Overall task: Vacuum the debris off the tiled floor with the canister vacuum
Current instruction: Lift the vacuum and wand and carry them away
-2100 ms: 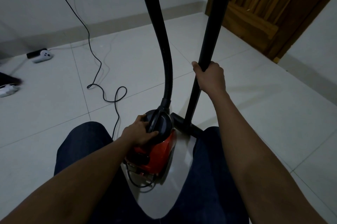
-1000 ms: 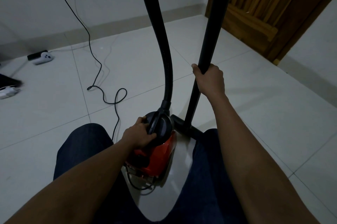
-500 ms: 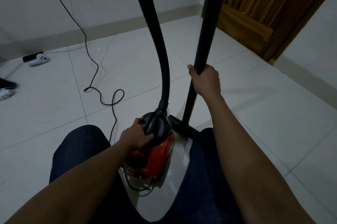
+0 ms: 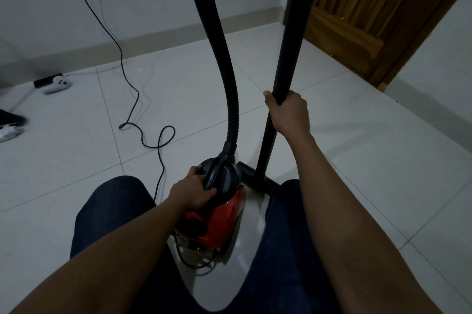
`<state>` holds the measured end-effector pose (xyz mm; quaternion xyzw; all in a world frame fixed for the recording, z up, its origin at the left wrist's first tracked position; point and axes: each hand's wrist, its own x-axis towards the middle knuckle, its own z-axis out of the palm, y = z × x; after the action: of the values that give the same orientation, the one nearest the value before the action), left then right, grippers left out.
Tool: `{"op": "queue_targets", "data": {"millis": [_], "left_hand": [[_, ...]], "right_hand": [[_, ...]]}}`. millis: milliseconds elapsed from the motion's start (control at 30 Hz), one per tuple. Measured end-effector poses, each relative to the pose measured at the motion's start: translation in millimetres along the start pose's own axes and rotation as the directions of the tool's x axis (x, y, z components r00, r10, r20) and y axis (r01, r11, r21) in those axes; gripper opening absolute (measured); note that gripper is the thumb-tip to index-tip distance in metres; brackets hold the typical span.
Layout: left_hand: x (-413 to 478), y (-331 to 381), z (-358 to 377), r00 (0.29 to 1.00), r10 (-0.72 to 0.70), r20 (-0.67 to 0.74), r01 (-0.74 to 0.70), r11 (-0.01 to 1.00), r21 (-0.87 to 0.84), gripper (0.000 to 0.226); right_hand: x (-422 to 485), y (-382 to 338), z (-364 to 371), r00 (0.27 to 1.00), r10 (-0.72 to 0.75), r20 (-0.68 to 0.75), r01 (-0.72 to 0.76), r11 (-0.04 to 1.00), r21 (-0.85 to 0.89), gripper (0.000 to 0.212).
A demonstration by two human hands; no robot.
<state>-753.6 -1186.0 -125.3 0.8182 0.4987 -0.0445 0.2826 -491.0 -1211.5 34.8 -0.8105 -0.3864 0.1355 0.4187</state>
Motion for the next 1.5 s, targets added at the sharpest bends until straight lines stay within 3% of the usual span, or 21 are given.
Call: {"op": "queue_targets", "data": {"millis": [667, 800, 833, 900, 967, 1067, 1300, 1500], "left_hand": [[-5.6, 6.3, -7.4, 0.998, -0.036, 0.044, 0.034, 0.999, 0.034, 0.054], [-6.8, 13.7, -8.1, 0.991, -0.048, -0.123, 0.069, 0.983, 0.167, 0.051], [-6.3, 17.1, -4.7, 0.981, -0.061, -0.182, 0.084, 0.989, 0.123, 0.050], [-3.8, 27.8, 1.2, 0.958, -0.149, -0.243, 0.108, 0.979, -0.175, 0.043], [6.1, 40.1, 8.2, 0.948, -0.221, -0.227, 0.109, 0.901, -0.420, 0.031], [19.2, 50.1, 6.6, 0.970, -0.189, -0.150, 0.098, 0.877, -0.470, 0.021], [17.6, 76.1, -81.9, 0.966, -0.257, 0.018, 0.232, 0.840, -0.490, 0.035], [3.2, 156.1, -254.4, 0.951, -0.309, 0.005, 0.276, 0.840, -0.468, 0.035]], "right_hand": [[3.5, 0.2, 1.3, 1.000, 0.020, 0.002, -0.020, 0.999, 0.033, 0.048], [0.0, 17.2, 12.4, 0.989, 0.100, 0.105, -0.104, 0.994, 0.039, 0.039], [-4.0, 28.9, 19.4, 0.979, 0.135, 0.150, -0.138, 0.990, 0.009, 0.040], [-10.6, 52.5, 34.3, 0.960, 0.192, 0.204, -0.195, 0.981, -0.006, 0.044], [-11.7, 68.7, 45.8, 0.949, 0.223, 0.221, -0.226, 0.974, -0.012, 0.039], [-6.9, 72.2, 53.3, 0.937, 0.259, 0.235, -0.266, 0.964, -0.005, 0.030], [30.2, -2.1, 5.6, 0.904, 0.346, 0.251, -0.352, 0.936, -0.023, 0.036], [92.0, -129.0, -88.8, 0.884, 0.382, 0.269, -0.402, 0.916, 0.018, 0.025]]}}
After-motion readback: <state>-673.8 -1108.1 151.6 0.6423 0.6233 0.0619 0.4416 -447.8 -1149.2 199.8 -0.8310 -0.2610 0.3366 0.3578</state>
